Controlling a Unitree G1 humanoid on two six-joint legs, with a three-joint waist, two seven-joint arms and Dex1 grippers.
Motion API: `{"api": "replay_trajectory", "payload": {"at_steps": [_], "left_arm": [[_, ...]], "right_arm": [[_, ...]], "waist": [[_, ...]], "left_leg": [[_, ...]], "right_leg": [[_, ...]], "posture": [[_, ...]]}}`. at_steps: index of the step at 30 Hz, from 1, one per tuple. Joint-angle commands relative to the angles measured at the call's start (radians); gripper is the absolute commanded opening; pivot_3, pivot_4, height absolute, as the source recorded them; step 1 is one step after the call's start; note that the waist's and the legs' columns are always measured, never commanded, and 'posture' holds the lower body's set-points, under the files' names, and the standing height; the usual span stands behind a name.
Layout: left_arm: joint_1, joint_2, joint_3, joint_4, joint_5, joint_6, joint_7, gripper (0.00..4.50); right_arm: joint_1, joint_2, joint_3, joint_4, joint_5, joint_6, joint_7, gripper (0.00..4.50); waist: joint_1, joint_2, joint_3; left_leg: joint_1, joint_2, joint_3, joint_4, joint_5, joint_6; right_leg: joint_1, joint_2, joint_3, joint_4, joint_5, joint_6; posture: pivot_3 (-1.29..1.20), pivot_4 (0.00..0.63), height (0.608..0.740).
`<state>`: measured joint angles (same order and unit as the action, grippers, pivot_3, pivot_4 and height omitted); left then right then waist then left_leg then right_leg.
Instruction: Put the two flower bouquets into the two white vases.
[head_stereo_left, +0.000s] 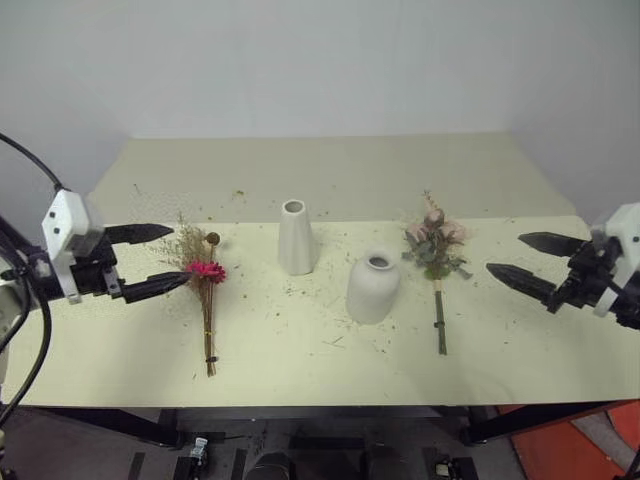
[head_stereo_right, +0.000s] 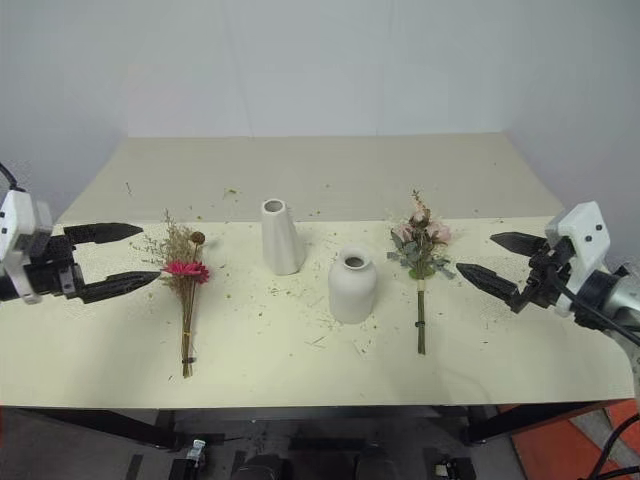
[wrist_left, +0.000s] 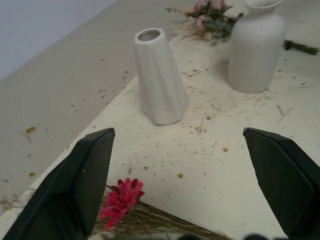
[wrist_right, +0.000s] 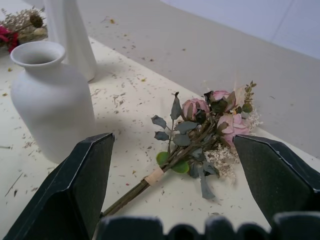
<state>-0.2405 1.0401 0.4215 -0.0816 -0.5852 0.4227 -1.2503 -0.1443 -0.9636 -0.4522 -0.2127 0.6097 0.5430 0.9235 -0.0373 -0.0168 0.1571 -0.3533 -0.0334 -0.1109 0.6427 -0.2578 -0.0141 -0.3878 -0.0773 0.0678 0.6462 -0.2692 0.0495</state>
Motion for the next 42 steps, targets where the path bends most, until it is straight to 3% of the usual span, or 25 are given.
{"api": "replay_trajectory", "payload": {"at_steps": [1,12,20,31,38,42], "left_arm": [[0.018,0.037,0.049,-0.03,-0.023,0.003,-0.03,4.48],[0.039,0.016,0.05,-0.086,-0.059,0.04,0.005,4.48],[0.024,0.008,0.037,-0.078,-0.072,0.036,0.005,4.48],[-0.124,-0.079,-0.108,-0.101,-0.148,0.087,-0.005,4.48],[-0.175,-0.075,-0.152,-0.057,-0.093,0.071,0.01,4.48],[-0.195,0.063,-0.298,-0.142,0.136,0.331,0.283,4.48]], "right_arm": [[-0.013,-0.033,-0.045,-0.011,0.022,-0.018,0.051,4.5],[-0.029,-0.027,-0.03,-0.008,0.015,-0.015,0.077,4.5],[-0.039,0.018,0.018,-0.086,0.032,0.04,0.011,4.5],[-0.363,0.025,0.279,-0.042,-0.015,0.606,-0.329,4.5],[-0.441,0.048,0.291,-0.049,-0.018,0.604,-0.324,4.5],[-0.445,0.048,0.244,-0.077,0.012,0.516,-0.258,4.5]], "waist": [[-0.002,0.0,0.0],[-0.004,0.0,0.0],[-0.005,0.0,0.0],[-0.005,0.0,0.0],[-0.005,0.0,0.0],[-0.006,0.0,0.001]], "left_leg": [[0.0,0.0,0.0,0.0,0.0,0.0],[0.0,0.001,0.0,0.0,0.0,0.0],[0.0,0.001,0.0,0.0,0.0,0.0],[-0.002,0.0,0.0,0.0,0.0,0.0],[-0.004,0.0,0.0,0.0,-0.001,0.001],[-0.003,0.0,0.0,0.0,-0.001,0.001]], "right_leg": [[0.0,0.0,0.0,0.0,0.0,0.0],[0.0,0.0,0.0,0.0,0.0,0.0],[0.0,0.0,0.0,0.0,0.0,0.0],[-0.002,0.0,0.0,0.0,0.001,-0.001],[-0.004,0.0,0.0,-0.001,0.001,-0.001],[-0.004,0.001,0.0,-0.001,0.001,-0.001]], "posture": [[0.0,0.15,0.74],[0.0,0.15,0.74],[0.0,0.15,0.74],[0.0,0.15,0.74],[0.0,0.15,0.74],[0.0,0.15,0.74]]}}
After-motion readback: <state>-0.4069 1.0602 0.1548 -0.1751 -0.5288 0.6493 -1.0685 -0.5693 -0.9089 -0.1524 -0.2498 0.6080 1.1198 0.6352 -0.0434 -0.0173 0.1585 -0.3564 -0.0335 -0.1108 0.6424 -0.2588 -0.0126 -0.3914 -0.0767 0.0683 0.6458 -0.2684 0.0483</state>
